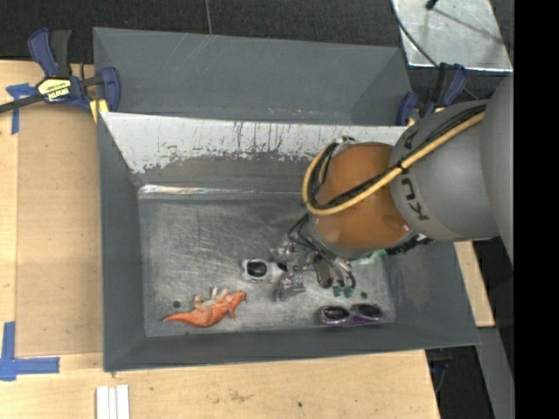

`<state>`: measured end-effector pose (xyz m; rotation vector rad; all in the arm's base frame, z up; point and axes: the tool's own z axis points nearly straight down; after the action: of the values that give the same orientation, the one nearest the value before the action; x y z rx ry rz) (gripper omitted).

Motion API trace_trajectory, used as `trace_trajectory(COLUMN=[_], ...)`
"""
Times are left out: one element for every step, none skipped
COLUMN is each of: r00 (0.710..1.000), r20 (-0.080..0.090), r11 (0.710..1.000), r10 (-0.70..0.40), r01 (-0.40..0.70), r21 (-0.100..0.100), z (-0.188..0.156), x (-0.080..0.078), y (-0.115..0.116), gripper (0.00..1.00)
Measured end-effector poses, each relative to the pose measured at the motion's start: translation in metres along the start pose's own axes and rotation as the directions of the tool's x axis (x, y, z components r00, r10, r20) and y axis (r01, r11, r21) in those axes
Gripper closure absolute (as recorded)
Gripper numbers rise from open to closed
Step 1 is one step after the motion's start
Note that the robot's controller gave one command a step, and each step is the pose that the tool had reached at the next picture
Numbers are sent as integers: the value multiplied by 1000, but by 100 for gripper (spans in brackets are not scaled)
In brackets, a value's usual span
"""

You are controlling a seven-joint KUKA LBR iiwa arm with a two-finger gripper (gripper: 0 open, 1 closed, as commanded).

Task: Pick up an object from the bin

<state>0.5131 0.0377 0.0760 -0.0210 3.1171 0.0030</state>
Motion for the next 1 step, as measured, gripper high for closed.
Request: trace_trajectory(r00=[1000], r20=[-29], r11=[1000], r10=[-6], r01=[6], r21=[2], z=[-38], x=[-1], y=[-9], gripper=[100])
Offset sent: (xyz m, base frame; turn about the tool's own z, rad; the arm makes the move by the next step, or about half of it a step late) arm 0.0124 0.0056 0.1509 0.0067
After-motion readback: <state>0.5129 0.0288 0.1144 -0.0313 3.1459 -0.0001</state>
